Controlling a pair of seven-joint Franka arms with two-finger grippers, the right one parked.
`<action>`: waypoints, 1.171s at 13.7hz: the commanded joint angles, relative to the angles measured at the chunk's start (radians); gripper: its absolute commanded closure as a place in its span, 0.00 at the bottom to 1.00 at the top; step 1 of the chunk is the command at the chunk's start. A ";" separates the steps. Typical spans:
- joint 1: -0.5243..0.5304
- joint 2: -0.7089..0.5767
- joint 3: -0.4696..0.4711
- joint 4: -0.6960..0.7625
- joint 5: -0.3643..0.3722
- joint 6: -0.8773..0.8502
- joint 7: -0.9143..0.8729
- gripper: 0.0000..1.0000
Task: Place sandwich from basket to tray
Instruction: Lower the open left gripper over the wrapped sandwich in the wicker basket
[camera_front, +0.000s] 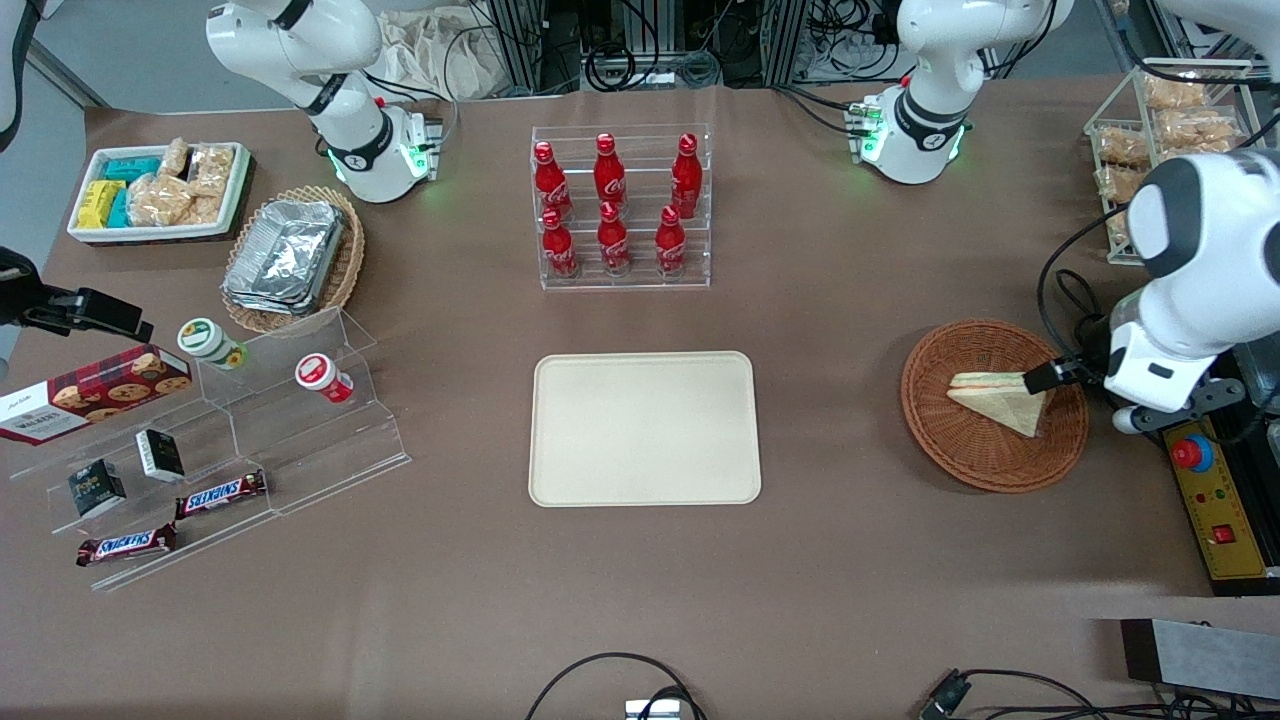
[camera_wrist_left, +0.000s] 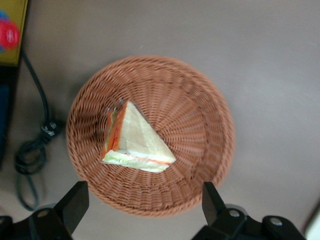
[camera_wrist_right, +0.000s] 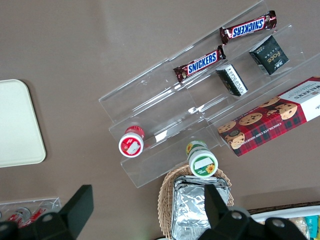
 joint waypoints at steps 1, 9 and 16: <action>0.048 -0.058 0.001 -0.200 0.008 0.189 -0.090 0.00; 0.115 0.074 0.002 -0.225 0.010 0.271 -0.142 0.00; 0.109 0.167 0.001 -0.214 0.011 0.343 -0.256 0.00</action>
